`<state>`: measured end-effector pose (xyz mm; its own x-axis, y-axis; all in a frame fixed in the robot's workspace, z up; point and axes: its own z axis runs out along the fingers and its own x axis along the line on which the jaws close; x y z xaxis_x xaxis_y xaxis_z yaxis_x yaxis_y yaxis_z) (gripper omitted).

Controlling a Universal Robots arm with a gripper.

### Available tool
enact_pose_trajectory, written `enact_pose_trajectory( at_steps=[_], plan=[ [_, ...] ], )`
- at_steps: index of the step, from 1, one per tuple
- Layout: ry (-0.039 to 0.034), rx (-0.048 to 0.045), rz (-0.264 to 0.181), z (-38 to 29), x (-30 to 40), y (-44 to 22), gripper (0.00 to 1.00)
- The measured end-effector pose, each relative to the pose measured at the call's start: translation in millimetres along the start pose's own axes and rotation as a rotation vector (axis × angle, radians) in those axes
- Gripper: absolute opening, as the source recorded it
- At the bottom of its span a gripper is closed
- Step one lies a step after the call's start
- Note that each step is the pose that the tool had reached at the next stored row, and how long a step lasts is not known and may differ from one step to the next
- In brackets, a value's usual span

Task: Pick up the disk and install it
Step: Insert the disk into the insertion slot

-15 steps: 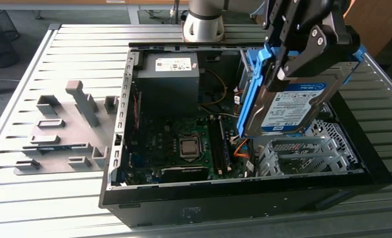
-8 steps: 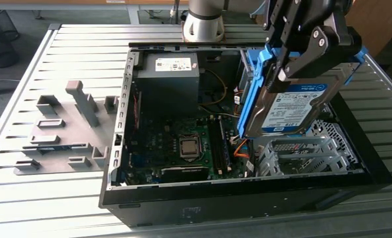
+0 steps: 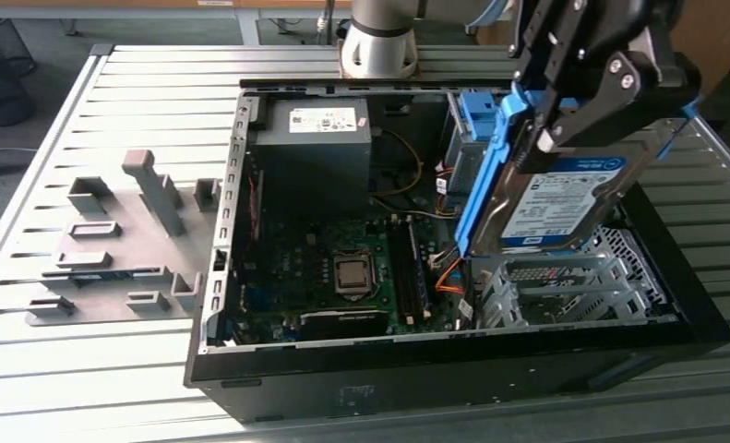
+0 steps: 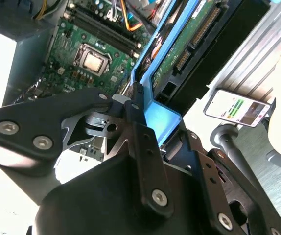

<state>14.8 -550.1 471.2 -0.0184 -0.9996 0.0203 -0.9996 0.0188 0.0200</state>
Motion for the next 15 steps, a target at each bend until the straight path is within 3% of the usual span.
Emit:
enact_pose_trajectory(
  at_steps=[6,15],
  plan=[
    [-0.0001,0.0000,0.000,2.3,-0.3,-19.3,0.36],
    [-0.0001,0.0000,0.000,8.7,-0.5,-34.4,0.36]
  ],
)
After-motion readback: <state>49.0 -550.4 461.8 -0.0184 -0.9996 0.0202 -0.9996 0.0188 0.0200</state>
